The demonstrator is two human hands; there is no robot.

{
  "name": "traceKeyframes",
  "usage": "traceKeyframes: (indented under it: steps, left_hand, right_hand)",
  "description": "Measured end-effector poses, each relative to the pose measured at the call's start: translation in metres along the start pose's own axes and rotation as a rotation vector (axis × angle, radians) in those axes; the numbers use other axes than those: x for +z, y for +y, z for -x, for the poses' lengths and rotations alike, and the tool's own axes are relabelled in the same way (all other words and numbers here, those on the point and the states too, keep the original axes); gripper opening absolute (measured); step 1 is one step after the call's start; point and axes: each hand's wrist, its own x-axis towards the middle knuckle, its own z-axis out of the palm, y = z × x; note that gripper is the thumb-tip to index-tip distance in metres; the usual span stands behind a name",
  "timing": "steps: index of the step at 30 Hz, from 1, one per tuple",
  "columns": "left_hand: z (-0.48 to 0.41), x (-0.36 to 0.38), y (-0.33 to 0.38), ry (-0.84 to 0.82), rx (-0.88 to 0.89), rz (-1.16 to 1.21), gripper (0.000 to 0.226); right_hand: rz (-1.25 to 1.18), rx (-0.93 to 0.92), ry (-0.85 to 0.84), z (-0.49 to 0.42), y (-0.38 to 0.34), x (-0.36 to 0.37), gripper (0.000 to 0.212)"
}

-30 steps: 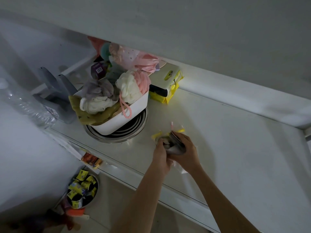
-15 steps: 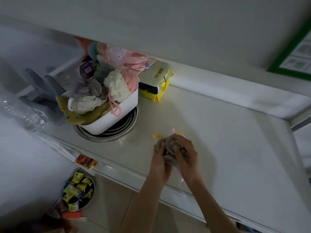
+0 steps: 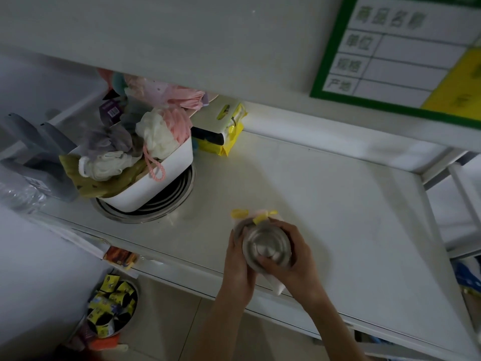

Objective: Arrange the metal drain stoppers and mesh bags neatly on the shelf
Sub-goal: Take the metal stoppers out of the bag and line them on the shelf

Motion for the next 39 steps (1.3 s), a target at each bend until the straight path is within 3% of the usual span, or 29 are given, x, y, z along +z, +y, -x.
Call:
traceKeyframes:
  steps: [4, 9, 13, 21, 27, 30, 33, 37, 39]
  left_hand:
    - [0.004, 0.001, -0.004, -0.017, -0.051, -0.095, 0.049]
    - [0.003, 0.002, -0.005, -0.061, -0.137, -0.133, 0.057]
    - [0.001, 0.005, -0.003, -0.114, -0.153, -0.172, 0.043]
    - [0.001, 0.014, -0.01, 0.021, -0.176, -0.121, 0.04]
    - [0.006, 0.024, -0.018, 0.031, -0.137, -0.067, 0.042]
    - [0.009, 0.031, -0.018, 0.07, -0.158, -0.06, 0.039]
    - [0.009, 0.029, -0.018, 0.111, -0.149, -0.061, 0.044]
    - [0.008, 0.019, -0.015, 0.12, -0.093, -0.03, 0.024]
    - [0.013, 0.014, -0.012, 0.109, -0.102, -0.001, 0.018]
  right_hand:
    - [0.012, 0.016, -0.025, 0.013, 0.0, -0.012, 0.061]
    - [0.099, 0.022, -0.072, 0.02, -0.004, -0.023, 0.06]
    - [0.145, 0.002, -0.115, 0.023, -0.008, -0.03, 0.059]
    - [0.129, 0.016, -0.115, 0.027, -0.008, -0.037, 0.062]
    - [0.025, 0.03, -0.054, 0.033, -0.012, -0.042, 0.059]
    - [-0.068, 0.011, 0.013, 0.034, -0.016, -0.045, 0.057]
    - [-0.122, 0.028, 0.196, 0.024, -0.01, -0.055, 0.049]
    - [-0.166, 0.189, 0.494, -0.025, 0.017, -0.08, 0.044]
    - [-0.101, 0.268, 0.555, -0.062, 0.043, -0.093, 0.041]
